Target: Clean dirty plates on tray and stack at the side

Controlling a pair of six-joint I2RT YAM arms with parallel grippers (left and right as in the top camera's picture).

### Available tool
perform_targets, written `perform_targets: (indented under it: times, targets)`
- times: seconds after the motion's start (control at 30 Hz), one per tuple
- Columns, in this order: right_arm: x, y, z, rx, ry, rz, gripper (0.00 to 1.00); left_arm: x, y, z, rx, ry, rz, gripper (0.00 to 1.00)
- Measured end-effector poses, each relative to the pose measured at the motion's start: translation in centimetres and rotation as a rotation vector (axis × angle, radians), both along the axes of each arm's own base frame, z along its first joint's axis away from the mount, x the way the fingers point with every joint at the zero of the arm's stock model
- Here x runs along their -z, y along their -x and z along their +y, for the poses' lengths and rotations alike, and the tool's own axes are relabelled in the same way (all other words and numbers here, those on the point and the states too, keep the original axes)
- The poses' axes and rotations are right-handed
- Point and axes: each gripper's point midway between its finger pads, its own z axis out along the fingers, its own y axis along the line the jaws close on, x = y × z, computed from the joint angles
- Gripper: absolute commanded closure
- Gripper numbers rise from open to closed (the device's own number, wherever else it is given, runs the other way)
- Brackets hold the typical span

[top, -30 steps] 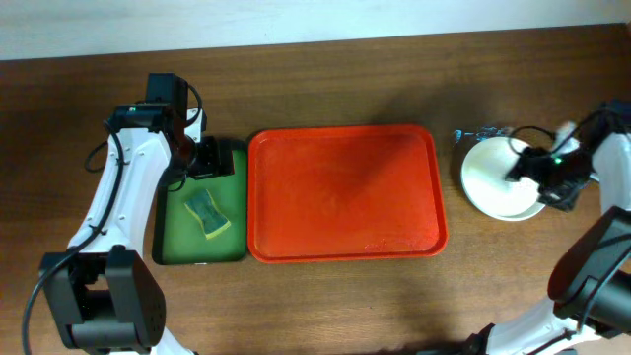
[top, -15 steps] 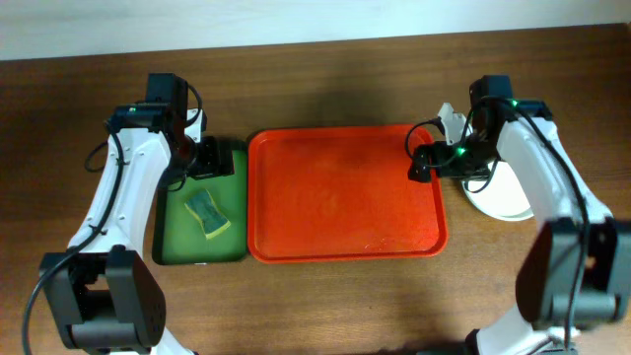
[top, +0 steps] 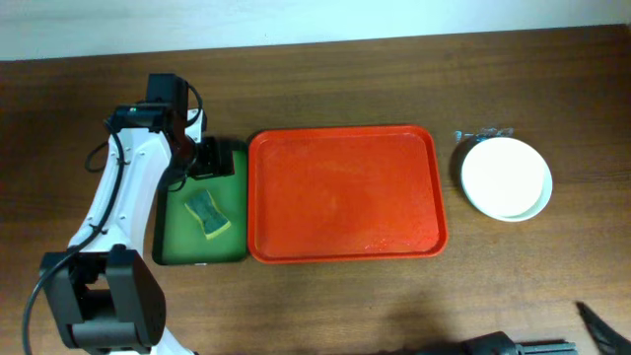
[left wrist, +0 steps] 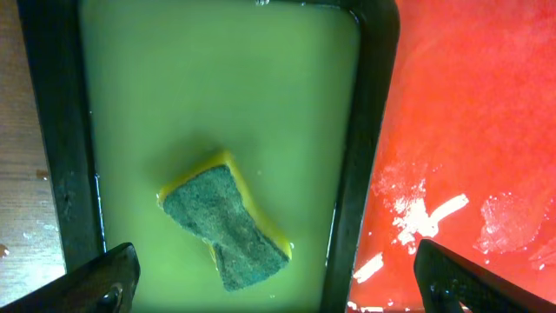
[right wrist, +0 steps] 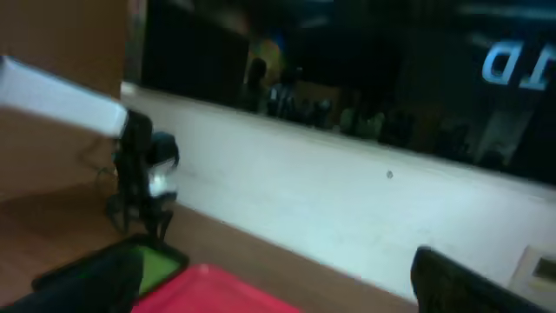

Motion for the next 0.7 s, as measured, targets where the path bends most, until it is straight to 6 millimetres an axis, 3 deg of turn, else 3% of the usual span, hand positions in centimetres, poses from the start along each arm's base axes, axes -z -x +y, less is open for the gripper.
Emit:
perform_targets:
  times: [0.1, 0.13, 0.17, 0.2, 0.27, 0.4, 0.43, 0.7]
  targets:
    - [2.2, -9.0, 1.7, 0.001, 0.008, -0.122, 0.02, 0.0, 0.1, 0.0, 0.0, -0.001, 0.003, 0.01]
    - [1.4, -10.4, 2.0, 0.008, -0.002, -0.279, 0.02, 0.0, 0.0, 0.0, 0.0, -0.002, 0.0, 0.01]
    - [3.0, -11.9, 2.2, 0.017, 0.002, -0.349, 0.02, 0.0, 0.0, 0.0, 0.0, 0.0, 0.001, 0.01]
    - [5.8, -13.7, 2.4, 0.027, 0.007, -0.358, 0.02, 0.0, 0.0, 0.0, 0.0, 0.0, 0.0, 0.01]
    - [14.7, -17.4, 2.7, 0.038, 0.046, -0.193, 0.02, 0.0, 0.0, 0.0, 0.0, 0.0, 0.0, 0.01]
    - [23.7, -18.9, 2.9, 0.028, 0.117, 0.16, 0.02, 0.0, 0.0, 0.0, 0.0, 0.0, -0.001, 0.01]
    - [24.5, -18.9, 2.9, 0.027, 0.124, 0.192, 0.02, 0.0, 0.0, 0.0, 0.0, 0.0, 0.0, 0.01]
    - [24.5, -18.9, 2.9, 0.027, 0.125, 0.193, 0.02, 0.0, 0.0, 0.0, 0.0, 0.0, 0.0, 0.01]
